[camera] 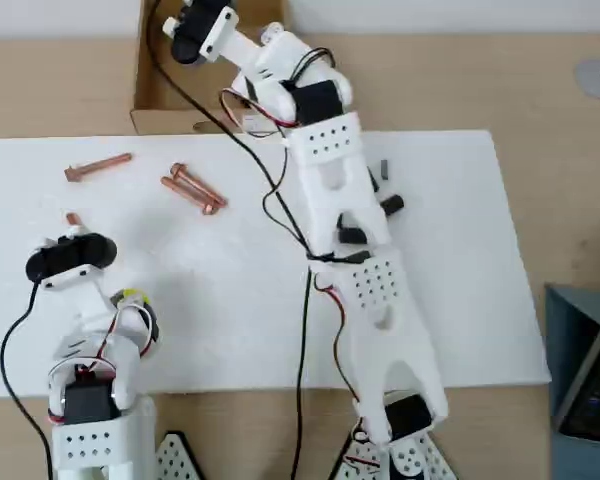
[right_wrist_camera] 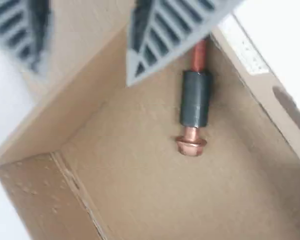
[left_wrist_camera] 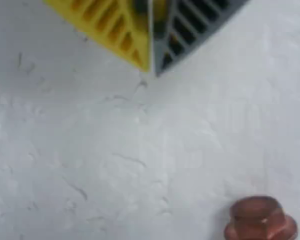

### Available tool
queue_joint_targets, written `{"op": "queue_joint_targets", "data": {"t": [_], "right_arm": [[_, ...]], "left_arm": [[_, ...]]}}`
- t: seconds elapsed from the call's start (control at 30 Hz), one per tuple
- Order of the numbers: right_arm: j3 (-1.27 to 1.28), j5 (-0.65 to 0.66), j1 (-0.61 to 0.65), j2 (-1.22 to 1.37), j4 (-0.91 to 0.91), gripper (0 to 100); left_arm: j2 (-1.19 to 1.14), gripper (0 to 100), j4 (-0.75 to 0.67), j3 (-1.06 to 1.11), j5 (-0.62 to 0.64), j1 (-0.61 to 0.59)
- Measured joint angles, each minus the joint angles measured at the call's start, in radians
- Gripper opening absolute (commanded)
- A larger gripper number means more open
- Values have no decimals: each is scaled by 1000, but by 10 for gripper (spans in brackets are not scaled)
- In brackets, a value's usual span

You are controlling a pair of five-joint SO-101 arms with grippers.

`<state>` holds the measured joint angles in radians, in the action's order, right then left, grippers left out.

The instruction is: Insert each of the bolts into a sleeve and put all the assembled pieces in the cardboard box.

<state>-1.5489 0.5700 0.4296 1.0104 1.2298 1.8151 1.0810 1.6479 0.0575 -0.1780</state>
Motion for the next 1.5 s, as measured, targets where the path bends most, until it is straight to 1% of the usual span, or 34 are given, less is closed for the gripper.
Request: {"op": "queue_joint_targets", "data": {"t": [0.1, 0.27, 0.47, 0.63, 0.9, 1.07, 1.27, 1.37, 1.5], "right_arm": [[-64, 0, 0, -2, 92, 12], [-74, -12, -15, -14, 222, 9], [-74, -81, -38, -118, 391, 9], [-75, -95, -61, -219, 526, 9], [-49, -95, -132, -359, 537, 10], [164, -160, -167, -516, 537, 12], [572, -198, -224, -741, 539, 12], [753, -216, -264, -790, 539, 12], [905, -221, -310, -793, 537, 12]], "left_arm": [[0, 2, 0, 0, 0, 0], [0, 2, 0, 0, 0, 0], [0, 2, 0, 0, 0, 0], [0, 2, 0, 0, 0, 0], [0, 2, 0, 0, 0, 0], [0, 2, 0, 0, 0, 0], [0, 2, 0, 0, 0, 0], [0, 2, 0, 0, 0, 0], [0, 2, 0, 0, 0, 0]]}}
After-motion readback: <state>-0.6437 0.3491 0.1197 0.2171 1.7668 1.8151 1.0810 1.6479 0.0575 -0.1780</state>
